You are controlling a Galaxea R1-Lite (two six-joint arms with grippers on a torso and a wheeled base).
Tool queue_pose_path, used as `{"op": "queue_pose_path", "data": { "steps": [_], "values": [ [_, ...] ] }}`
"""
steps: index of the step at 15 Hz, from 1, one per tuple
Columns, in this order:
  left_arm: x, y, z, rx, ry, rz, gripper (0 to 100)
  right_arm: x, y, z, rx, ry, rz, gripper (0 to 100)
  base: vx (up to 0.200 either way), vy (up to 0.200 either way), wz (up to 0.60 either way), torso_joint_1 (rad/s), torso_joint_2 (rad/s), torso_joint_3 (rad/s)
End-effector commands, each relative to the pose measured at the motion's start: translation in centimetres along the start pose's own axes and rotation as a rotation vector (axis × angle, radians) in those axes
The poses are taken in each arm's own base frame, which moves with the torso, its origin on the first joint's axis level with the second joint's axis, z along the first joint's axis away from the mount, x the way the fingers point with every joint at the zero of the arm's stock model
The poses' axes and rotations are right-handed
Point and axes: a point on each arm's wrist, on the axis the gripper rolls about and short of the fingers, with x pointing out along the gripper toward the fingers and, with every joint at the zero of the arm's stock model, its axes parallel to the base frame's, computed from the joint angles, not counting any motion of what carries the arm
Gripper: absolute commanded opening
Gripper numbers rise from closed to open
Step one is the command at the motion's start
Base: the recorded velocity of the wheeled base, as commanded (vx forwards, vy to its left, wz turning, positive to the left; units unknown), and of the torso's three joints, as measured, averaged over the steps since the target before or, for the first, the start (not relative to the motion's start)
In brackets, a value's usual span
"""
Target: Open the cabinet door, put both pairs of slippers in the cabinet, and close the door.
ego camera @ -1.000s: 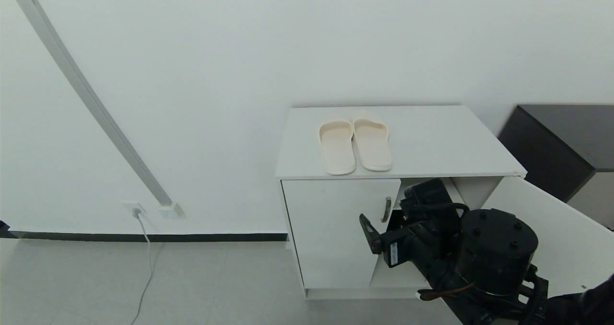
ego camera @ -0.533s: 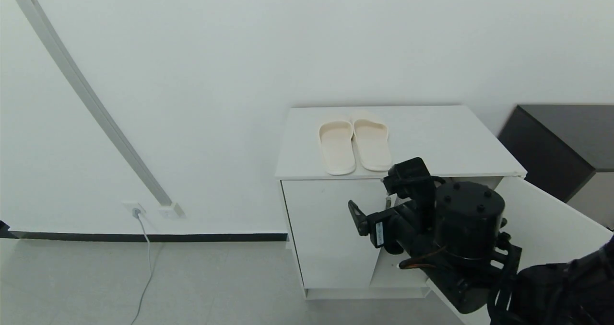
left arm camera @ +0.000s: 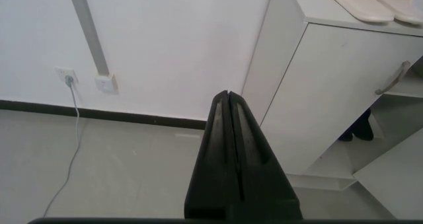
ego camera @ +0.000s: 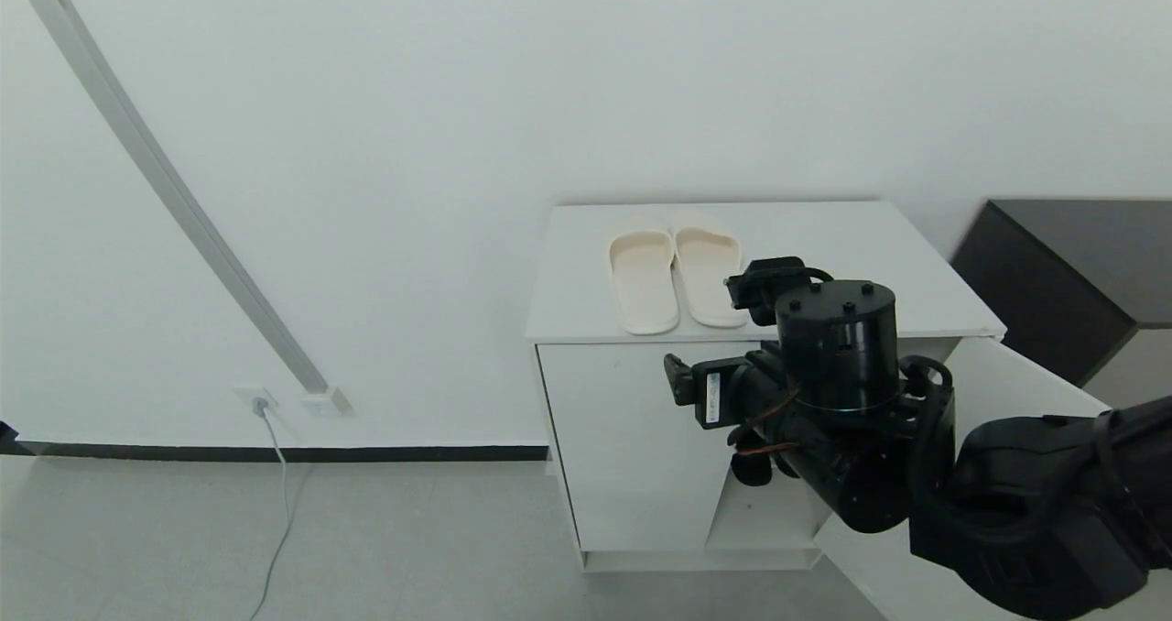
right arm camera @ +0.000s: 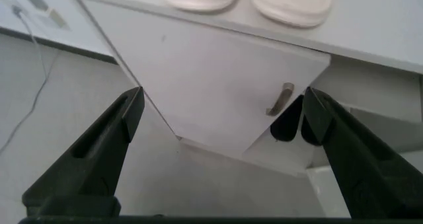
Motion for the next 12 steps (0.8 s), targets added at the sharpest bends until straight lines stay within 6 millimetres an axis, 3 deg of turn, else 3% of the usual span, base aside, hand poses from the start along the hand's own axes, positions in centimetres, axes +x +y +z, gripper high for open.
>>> {"op": "queue_pose_path", "data": {
  "steps": [1, 6, 8, 12],
  "values": [
    [0.0, 0.0, 0.0, -0.001, -0.001, 0.0, 0, -0.1, 0.0, 0.2, 0.005, -0.007, 0.002, 100, 0.2, 0.0, 0.0, 0.002, 0.0, 0.002],
    [0.0, 0.0, 0.0, 0.0, -0.001, -0.002, 0, 0.5, 0.1, -0.9, -0.008, 0.018, -0.007, 100, 0.2, 0.0, 0.0, 0.002, 0.0, 0.003],
    [0.0, 0.0, 0.0, 0.001, 0.001, -0.001, 0, 2.0, 0.0, -1.6, -0.001, 0.004, -0.021, 100, 0.2, 0.0, 0.0, 0.005, 0.0, 0.005],
    [0.0, 0.0, 0.0, 0.0, -0.001, -0.002, 0, 5.2, 0.3, -2.6, -0.036, -0.075, -0.038, 100, 0.0, 0.0, 0.0, 0.0, 0.0, 0.0]
  ]
}}
